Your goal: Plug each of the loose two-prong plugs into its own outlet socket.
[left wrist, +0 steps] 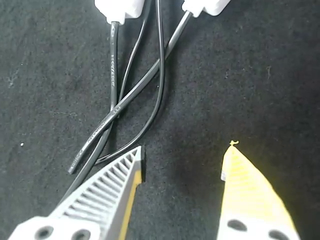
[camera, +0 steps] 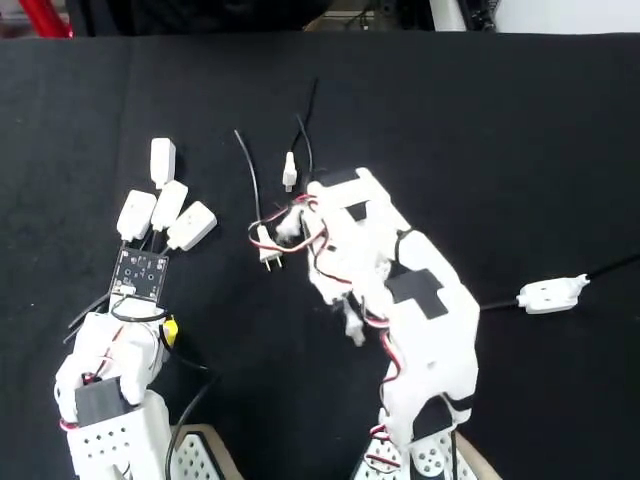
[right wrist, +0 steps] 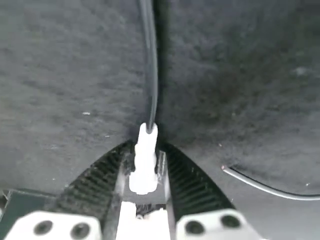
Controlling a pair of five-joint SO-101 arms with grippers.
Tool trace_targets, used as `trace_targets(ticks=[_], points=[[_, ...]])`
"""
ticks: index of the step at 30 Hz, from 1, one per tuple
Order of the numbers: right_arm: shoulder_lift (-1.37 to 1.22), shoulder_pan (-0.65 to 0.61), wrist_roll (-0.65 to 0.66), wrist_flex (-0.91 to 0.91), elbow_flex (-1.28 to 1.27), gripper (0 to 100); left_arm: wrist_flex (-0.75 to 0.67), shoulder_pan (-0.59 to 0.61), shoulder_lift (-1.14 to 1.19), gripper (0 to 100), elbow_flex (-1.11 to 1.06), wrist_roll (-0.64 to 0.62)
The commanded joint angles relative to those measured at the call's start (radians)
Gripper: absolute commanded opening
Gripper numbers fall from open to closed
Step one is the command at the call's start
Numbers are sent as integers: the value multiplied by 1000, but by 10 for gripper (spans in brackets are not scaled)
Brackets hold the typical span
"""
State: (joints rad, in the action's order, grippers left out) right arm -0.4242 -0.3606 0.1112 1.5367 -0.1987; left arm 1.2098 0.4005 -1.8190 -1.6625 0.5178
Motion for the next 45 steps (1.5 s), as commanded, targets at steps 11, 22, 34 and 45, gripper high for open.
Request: trace_targets(ticks=[11,22,34,45], points=[[746,-43,48,-25,-236,12,2,13,-3,256,5,5],[1124,-259,-87,-347,-481,12,2,13,-3,256,5,5],[1130,-169,-69,-153,-440,12,2,13,-3,256,5,5],[1228,103,95,-55,-223,12,2,13,-3,256,5,5]])
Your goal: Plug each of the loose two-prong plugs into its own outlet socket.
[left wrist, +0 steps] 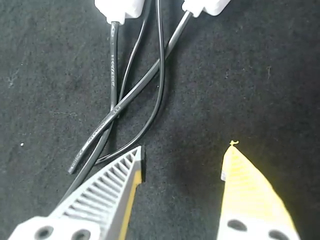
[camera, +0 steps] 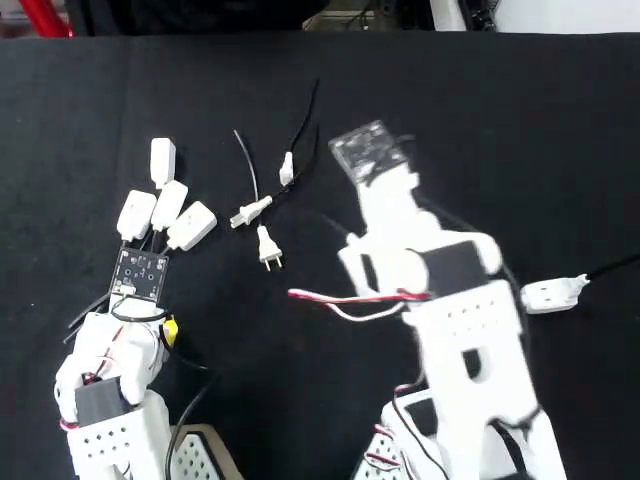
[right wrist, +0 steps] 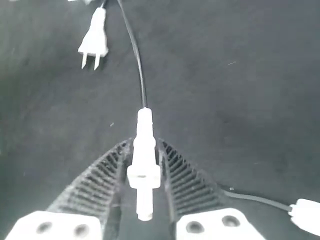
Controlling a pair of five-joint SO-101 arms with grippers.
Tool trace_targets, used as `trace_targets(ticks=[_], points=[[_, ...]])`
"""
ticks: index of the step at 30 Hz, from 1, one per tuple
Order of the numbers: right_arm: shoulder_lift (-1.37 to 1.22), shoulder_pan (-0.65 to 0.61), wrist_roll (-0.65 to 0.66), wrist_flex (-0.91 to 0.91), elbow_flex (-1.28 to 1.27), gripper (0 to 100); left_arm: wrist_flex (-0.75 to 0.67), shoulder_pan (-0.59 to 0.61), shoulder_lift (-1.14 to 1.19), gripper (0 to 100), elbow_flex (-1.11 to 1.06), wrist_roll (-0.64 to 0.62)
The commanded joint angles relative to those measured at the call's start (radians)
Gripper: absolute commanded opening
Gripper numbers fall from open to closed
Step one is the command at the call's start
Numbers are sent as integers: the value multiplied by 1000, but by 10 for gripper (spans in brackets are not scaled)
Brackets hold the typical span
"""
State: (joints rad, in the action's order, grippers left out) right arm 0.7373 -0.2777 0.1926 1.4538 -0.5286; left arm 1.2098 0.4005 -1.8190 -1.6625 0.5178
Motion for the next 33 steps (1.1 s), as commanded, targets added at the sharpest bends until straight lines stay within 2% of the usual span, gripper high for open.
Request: trace_targets(ticks=[1,4,7,12,18,21,24,28,33], points=[[90,15,9,29,128,12,2,13,-3,256,5,5],[156,-37,-2,5,154,12,2,13,-3,256,5,5],[200,-109,-115,-57,131,12,2,5,-3,256,5,2],[229,-252,-244,-288,-35,12,0,4,-5,256,18,-6],[239,-470,-416,-664,-392,12,-20,5,-5,256,119,-247],[239,-540,-431,-790,-510,12,-55,2,-5,256,125,-259],[239,-600,-431,-855,-599,12,-118,-31,-6,258,127,-330],[239,-624,-431,-884,-636,12,-203,-119,-5,259,117,-356],[239,-624,-422,-879,-639,12,-219,-225,-5,257,117,-354]])
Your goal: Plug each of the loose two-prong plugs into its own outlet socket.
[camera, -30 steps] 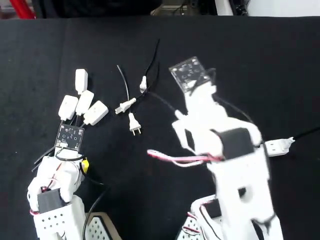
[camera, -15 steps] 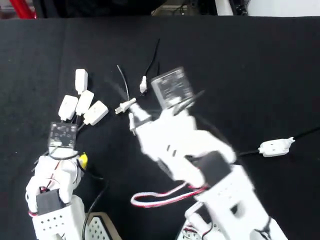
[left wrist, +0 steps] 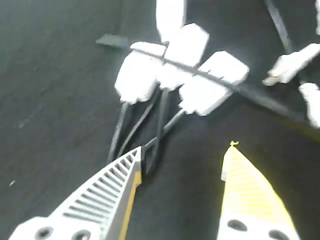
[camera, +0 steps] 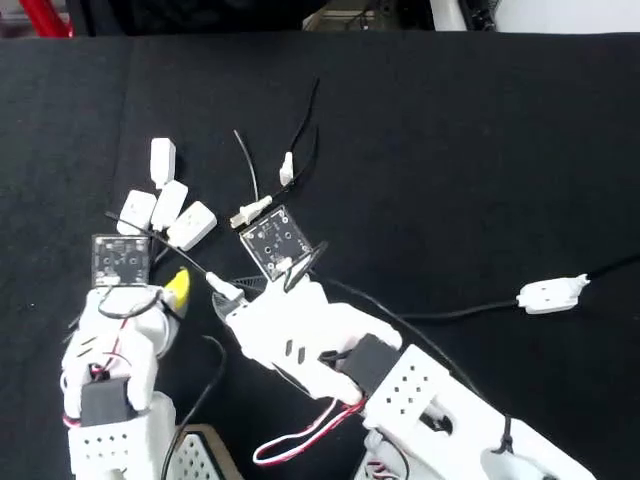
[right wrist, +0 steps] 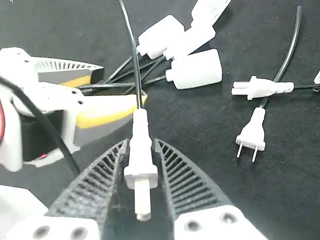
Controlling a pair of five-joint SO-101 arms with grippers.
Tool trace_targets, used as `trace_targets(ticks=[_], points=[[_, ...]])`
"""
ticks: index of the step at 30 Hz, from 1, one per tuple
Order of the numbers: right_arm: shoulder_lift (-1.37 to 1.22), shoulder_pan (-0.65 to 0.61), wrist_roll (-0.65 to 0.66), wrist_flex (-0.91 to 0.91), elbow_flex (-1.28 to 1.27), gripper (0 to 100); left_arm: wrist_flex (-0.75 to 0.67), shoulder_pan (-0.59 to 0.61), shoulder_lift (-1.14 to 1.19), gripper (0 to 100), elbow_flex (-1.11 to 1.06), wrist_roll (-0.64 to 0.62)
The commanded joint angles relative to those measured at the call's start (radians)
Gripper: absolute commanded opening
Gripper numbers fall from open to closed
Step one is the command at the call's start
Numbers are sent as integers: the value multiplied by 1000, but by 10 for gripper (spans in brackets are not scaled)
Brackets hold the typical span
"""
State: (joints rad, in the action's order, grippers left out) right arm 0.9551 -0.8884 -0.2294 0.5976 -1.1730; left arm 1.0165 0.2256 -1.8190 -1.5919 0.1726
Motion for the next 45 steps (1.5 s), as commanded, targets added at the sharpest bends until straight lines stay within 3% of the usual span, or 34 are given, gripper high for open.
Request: trace_targets(ticks=[1,8,13,17,22,29,39,45], points=[[21,-11,0,-25,7,12,-26,-47,-5,257,47,-9],[38,77,2,-41,21,12,-20,79,-3,257,47,-11],[183,35,-2,-29,-8,11,-35,-31,-5,258,30,-11],[326,-40,-6,-28,-113,11,-158,-137,-5,257,-25,-11],[401,-51,0,-20,-191,11,-270,-182,-5,257,-51,-18],[344,-49,37,25,-196,11,-267,-205,-5,256,50,-92],[285,-49,57,21,-196,11,-270,-222,-5,256,96,-100],[246,-52,58,20,-183,11,-219,-317,-5,256,145,-94]])
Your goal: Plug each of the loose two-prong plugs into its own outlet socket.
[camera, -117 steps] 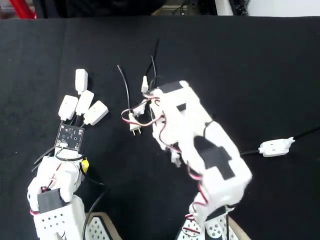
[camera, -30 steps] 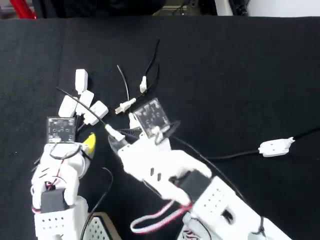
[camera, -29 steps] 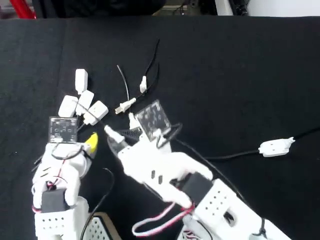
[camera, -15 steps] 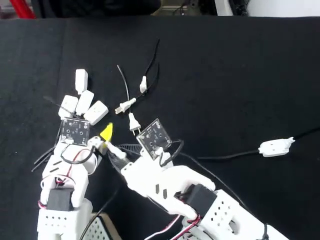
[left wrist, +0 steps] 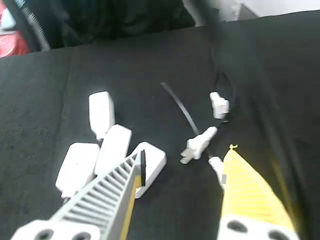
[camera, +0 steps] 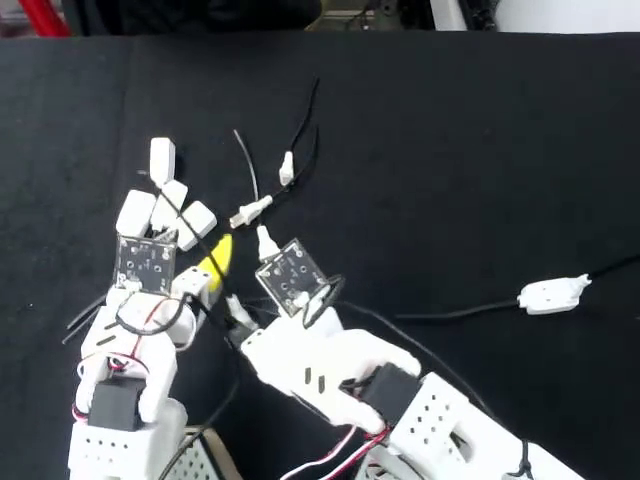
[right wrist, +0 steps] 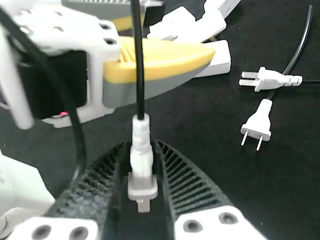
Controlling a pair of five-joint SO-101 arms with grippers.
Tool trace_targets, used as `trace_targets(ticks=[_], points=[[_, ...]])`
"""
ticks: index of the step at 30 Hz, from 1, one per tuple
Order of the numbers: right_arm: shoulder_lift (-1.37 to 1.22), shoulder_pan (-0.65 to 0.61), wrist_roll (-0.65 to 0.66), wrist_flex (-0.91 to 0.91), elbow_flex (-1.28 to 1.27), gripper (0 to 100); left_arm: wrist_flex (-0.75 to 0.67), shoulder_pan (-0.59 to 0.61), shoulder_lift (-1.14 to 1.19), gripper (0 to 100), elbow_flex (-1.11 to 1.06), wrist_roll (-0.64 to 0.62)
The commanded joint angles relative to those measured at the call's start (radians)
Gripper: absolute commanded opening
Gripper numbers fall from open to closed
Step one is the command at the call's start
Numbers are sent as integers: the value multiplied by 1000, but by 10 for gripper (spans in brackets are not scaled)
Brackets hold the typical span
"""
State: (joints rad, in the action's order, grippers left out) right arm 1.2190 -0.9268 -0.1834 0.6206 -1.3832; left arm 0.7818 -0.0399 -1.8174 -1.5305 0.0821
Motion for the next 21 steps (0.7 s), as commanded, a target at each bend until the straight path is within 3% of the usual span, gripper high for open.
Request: trace_targets(ticks=[1,5,10,15,21], points=[[-28,-14,12,-5,31,11,28,-65,-6,257,93,-3],[-87,-14,12,-41,39,11,78,-124,-5,259,104,14],[-176,-9,12,-87,48,11,138,-196,-6,256,105,206],[-216,-8,12,-80,73,11,138,-85,-6,256,105,207],[-217,97,12,-80,111,11,140,171,-6,256,96,212]])
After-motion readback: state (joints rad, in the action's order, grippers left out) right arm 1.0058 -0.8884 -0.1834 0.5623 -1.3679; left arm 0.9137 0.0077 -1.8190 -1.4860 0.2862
